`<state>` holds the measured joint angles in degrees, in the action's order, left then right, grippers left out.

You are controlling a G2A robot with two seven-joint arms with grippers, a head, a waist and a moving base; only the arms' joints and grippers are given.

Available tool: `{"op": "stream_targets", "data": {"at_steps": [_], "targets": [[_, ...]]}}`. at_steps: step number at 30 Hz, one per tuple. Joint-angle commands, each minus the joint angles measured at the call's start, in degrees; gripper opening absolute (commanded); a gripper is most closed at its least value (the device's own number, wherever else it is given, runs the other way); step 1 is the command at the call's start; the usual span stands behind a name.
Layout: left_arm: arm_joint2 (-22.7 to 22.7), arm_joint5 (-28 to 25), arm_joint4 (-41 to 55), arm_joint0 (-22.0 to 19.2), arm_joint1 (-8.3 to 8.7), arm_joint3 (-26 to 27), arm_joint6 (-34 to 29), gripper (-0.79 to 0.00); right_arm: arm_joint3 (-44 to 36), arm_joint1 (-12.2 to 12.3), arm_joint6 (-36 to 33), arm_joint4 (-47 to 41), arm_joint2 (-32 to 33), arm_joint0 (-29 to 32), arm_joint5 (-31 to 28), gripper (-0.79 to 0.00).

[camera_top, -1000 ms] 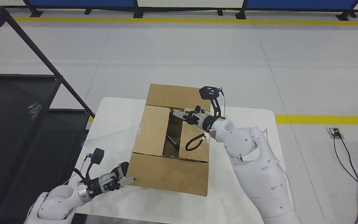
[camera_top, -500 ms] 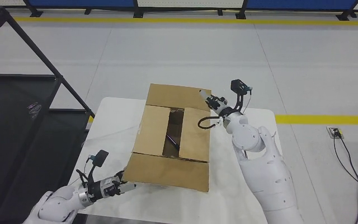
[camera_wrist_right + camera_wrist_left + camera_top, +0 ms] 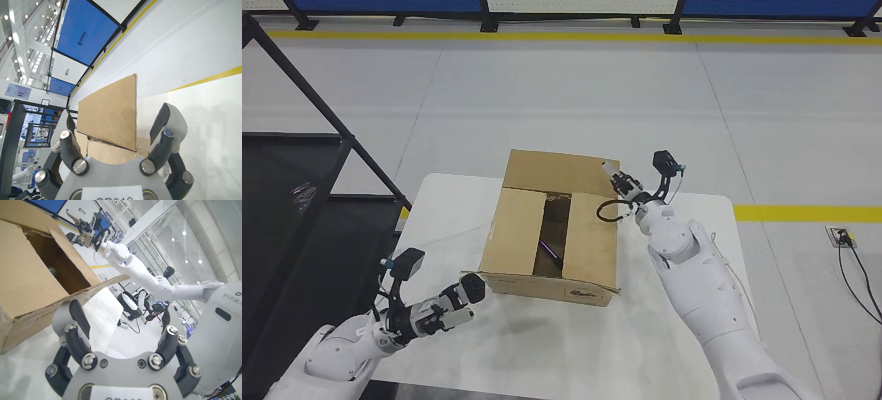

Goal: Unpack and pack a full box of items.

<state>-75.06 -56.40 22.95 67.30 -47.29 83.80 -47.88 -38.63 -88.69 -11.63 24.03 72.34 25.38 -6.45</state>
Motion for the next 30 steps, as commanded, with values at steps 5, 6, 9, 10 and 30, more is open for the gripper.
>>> {"op": "stream_targets", "data": {"at_steps": [5, 6, 9, 10, 30], "targets": [[1.1, 0.5, 0.3, -2.5, -0.22, -0.9, -0.1, 0.000, 9.9, -0.9, -4.1, -8.0, 0.9, -4.5, -8.0, 0.000], [1.4, 0.8, 0.0, -2.9, -0.32, -1.2, 0.3, 0.000, 11.1, -1.0, -5.0, -9.5, 1.2, -5.0, -9.7, 0.000], [2.2, 1.7, -1.4, -4.1, -0.69, -1.6, 1.2, 0.000, 14.2, -1.0, -7.4, -12.9, 2.2, -6.5, -13.9, 0.000], [2.6, 1.9, -1.6, -4.4, -0.84, -1.7, 1.7, 0.000, 14.9, -0.9, -8.0, -13.6, 2.5, -7.0, -15.0, 0.000], [9.0, 12.0, -29.3, -10.3, -4.91, -1.7, 22.9, 0.000, 5.9, 2.2, -25.6, -16.4, 5.1, -7.7, -22.9, 0.000]]}}
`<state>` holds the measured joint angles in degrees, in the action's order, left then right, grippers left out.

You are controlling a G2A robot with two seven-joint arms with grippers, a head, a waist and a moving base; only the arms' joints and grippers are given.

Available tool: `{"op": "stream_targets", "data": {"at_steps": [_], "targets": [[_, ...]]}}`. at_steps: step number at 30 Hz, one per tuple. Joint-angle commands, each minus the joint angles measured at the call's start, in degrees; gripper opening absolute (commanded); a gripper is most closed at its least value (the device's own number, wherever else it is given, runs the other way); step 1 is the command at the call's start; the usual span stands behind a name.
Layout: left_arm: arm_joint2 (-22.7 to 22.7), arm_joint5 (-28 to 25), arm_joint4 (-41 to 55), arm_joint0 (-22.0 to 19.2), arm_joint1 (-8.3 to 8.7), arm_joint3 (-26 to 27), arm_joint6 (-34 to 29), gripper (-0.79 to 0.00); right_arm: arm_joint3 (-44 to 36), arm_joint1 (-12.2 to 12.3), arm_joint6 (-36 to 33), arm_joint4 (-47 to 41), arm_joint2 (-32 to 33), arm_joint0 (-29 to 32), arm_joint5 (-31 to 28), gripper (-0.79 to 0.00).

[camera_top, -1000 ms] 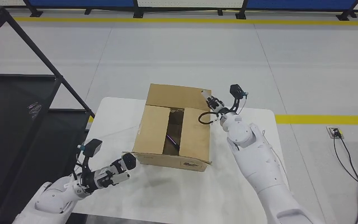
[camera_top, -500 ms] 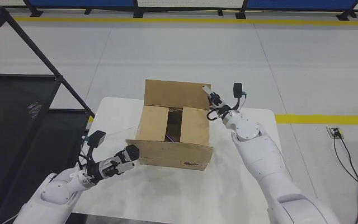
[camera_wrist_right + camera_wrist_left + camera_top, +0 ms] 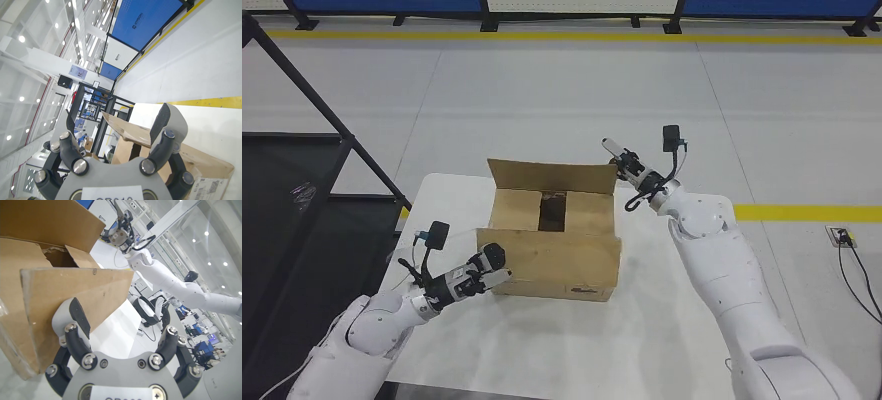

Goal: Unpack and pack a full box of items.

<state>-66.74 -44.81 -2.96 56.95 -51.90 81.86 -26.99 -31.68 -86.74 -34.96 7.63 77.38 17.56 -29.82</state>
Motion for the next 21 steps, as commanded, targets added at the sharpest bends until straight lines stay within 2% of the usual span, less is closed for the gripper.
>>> {"op": "stream_targets", "data": {"at_steps": [1, 6, 10, 21], "targets": [[1.1, 0.8, -4.7, -0.1, -0.53, 0.3, 3.0, 0.000, -2.2, 0.4, -3.9, 0.0, 0.1, 0.2, 0.9, 0.000], [3.0, 1.6, -6.6, -1.5, -1.53, -0.9, 5.4, 0.000, -8.5, 1.2, -10.5, 0.0, -0.2, 1.7, 4.4, 0.000], [4.2, 2.3, -6.2, -3.0, -2.26, -2.4, 6.1, 0.000, -13.5, 1.7, -15.4, 1.2, -1.2, 2.9, 10.4, 0.000], [6.7, 3.4, -6.8, -6.1, -4.03, -5.5, 7.5, 0.000, -22.2, 2.5, -22.2, 3.8, -4.3, 6.9, 25.4, 0.000]]}}
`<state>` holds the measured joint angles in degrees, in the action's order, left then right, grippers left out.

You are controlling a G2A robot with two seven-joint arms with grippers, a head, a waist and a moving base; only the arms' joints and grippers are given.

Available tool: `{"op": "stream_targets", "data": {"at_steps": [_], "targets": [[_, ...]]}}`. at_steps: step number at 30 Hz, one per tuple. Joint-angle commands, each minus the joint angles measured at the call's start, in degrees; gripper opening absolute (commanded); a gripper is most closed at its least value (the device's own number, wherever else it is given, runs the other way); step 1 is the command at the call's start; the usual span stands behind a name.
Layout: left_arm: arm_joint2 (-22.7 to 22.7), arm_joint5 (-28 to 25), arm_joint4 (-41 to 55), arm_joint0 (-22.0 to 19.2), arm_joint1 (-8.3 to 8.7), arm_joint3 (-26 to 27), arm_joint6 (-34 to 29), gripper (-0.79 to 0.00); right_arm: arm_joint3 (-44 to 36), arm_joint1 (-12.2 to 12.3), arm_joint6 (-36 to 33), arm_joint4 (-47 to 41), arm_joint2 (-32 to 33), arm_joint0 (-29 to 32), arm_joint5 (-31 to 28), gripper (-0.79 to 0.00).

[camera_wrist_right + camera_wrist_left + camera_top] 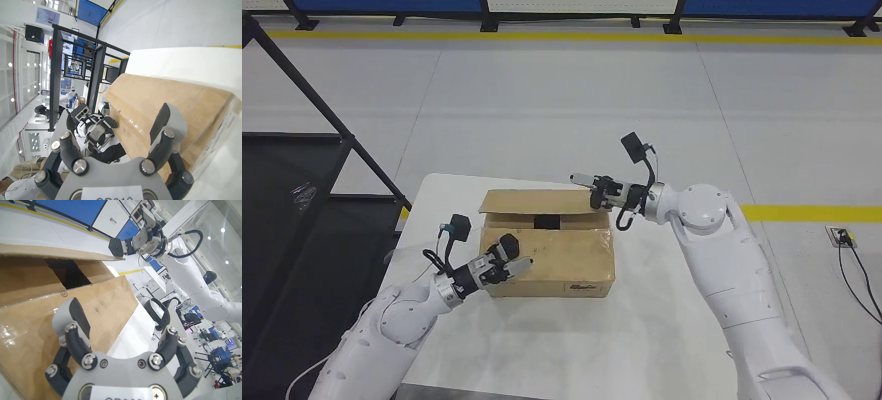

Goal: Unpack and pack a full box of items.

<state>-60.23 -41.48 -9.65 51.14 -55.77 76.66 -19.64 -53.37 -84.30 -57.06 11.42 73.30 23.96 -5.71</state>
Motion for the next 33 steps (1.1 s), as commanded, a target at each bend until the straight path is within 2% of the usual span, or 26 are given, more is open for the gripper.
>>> {"op": "stream_targets", "data": {"at_steps": [1, 4, 12, 18, 26, 33], "targets": [[0.4, 0.2, -0.2, -0.5, -0.31, -0.6, 0.2, 0.000, -1.0, 0.1, -0.5, 0.0, -0.6, 0.9, 2.2, 0.000], [0.8, 0.5, -0.3, -1.1, -0.72, -1.4, 0.4, 0.000, -2.3, 0.2, -2.1, -1.2, -1.2, 2.3, 3.8, 0.000], [1.1, 0.9, -1.5, -2.2, -1.67, -3.1, 2.7, 0.000, -3.9, 0.5, -1.0, -2.7, -1.8, 5.4, 6.3, 0.000], [-2.7, -0.1, -0.7, -0.7, -1.46, -3.7, 7.1, 0.000, -2.5, 0.7, -0.1, -4.1, -2.3, 5.9, 6.3, 0.000], [-13.3, -0.1, 5.0, 8.0, 0.25, -5.5, 13.0, 0.000, -2.5, 1.0, 0.6, -5.1, -2.7, 6.2, 5.1, 0.000], [-16.8, 1.9, 12.9, 15.1, 0.65, -6.2, 10.4, 0.000, -2.6, 1.0, 0.8, -5.5, -4.0, 5.5, 5.0, 0.000]]}}
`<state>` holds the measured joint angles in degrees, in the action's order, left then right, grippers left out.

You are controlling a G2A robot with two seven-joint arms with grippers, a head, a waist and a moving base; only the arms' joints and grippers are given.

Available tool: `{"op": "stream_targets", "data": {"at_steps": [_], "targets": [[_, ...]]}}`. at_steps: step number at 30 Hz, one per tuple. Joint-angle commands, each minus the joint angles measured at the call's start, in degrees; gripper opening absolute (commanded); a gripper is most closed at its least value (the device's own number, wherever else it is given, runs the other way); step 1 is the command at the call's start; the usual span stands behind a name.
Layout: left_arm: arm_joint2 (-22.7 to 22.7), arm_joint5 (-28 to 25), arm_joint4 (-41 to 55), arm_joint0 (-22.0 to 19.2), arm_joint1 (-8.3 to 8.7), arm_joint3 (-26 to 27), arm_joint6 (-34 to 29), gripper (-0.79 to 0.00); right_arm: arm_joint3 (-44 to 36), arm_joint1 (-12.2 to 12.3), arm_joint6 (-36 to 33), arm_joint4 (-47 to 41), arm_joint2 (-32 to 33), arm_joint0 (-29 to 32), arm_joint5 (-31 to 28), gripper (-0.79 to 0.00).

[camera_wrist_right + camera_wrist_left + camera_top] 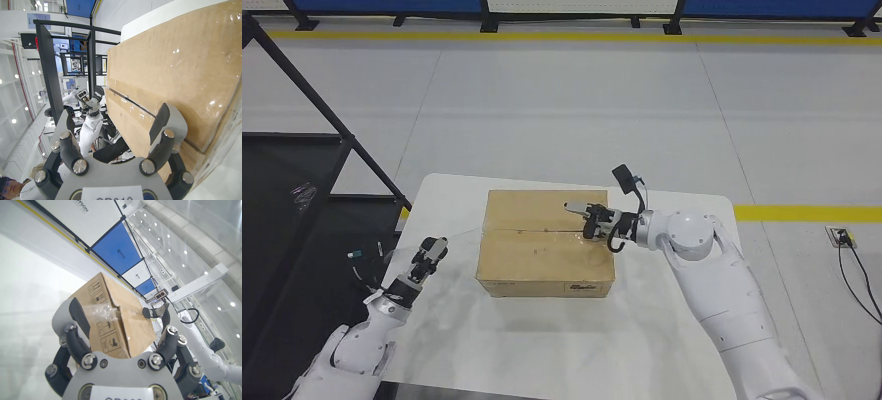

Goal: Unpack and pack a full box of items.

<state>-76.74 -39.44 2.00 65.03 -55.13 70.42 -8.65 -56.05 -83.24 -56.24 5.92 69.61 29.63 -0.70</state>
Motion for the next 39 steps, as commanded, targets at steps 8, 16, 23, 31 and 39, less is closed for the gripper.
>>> {"op": "stream_targets", "data": {"at_steps": [8, 16, 23, 31, 39], "targets": [[-1.1, 1.5, 7.7, 3.7, -0.52, -1.9, -1.9, 0.000, 0.9, -0.1, 0.6, -0.5, -1.8, -1.1, 0.1, 0.000], [2.8, 5.7, 15.2, -3.8, -2.44, -9.8, -7.4, 0.000, 0.7, 0.1, 1.0, -0.7, -2.7, -1.2, 0.3, 0.000], [7.0, 10.4, 21.6, -12.3, -4.96, -20.8, -11.0, 0.000, -0.5, 0.5, 1.4, -0.8, -2.6, -0.3, 0.8, 0.000], [8.7, 7.0, 29.7, -19.3, -7.82, -31.2, -13.6, 0.000, -2.1, 1.0, 1.4, -0.7, -2.4, 0.3, 1.6, 0.000], [7.4, -0.2, 31.7, -23.3, -8.98, -36.3, -13.2, 0.000, -2.1, 1.3, 1.7, -0.9, -2.9, 0.0, 1.9, 0.000]]}}
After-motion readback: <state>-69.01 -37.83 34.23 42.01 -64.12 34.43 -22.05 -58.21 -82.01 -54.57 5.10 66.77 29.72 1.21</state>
